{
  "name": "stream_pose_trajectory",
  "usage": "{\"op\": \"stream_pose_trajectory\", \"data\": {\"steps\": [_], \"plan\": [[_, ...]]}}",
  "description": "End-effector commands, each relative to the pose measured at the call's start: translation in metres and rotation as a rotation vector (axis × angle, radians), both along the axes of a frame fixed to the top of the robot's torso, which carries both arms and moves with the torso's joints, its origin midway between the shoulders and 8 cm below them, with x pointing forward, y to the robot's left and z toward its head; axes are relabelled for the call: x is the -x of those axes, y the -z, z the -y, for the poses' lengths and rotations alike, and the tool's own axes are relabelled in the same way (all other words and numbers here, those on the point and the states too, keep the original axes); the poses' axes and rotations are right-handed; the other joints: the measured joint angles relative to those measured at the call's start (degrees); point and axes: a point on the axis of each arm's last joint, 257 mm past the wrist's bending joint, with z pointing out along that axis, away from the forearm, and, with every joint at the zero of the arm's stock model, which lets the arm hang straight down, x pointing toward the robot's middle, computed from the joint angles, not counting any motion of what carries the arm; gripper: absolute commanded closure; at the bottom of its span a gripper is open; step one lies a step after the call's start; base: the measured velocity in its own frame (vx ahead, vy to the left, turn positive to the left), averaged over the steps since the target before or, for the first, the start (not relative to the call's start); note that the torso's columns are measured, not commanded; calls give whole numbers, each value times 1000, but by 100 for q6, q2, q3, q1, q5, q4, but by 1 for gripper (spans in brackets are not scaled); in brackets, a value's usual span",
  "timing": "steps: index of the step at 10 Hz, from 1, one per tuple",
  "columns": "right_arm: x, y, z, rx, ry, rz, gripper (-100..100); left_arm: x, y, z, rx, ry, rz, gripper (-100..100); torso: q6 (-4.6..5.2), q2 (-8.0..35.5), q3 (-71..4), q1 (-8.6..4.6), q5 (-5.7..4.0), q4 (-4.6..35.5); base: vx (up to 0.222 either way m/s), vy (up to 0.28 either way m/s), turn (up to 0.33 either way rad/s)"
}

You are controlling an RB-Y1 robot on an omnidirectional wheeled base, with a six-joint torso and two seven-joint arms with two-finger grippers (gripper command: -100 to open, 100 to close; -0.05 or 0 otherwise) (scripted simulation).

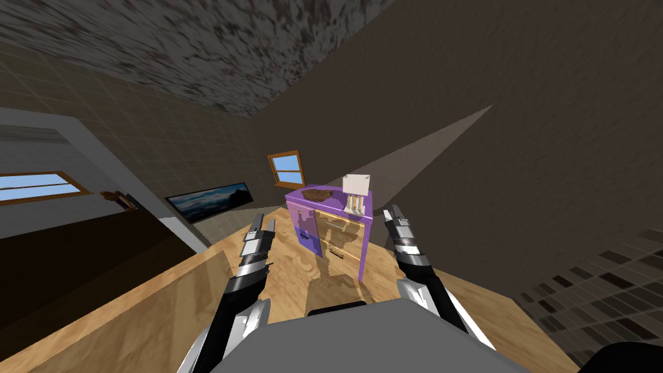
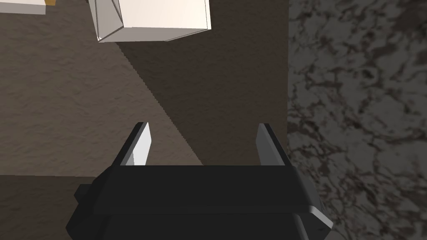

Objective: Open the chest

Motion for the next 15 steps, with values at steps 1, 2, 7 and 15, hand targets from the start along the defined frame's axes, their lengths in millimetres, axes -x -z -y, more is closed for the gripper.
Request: {"op": "stream_pose_trajectory", "data": {"steps": [1,2,7,15], "plan": [[0,0,0,0,0,0,0,0,0,0,0,0,0,0,0,232,-467,0,0,235,0,0,0],[0,0,0,0,0,0,0,0,0,0,0,0,0,0,0,597,-1200,0,0,600,0,0,0],[0,0,0,0,0,0,0,0,0,0,0,0,0,0,0,2693,-5381,0,0,2691,0,0,0],[0,0,0,0,0,0,0,-21,35,24,-117,79,-93,-100,1,4223,-8460,-7,-2,4226,12,-25,-55]]}}
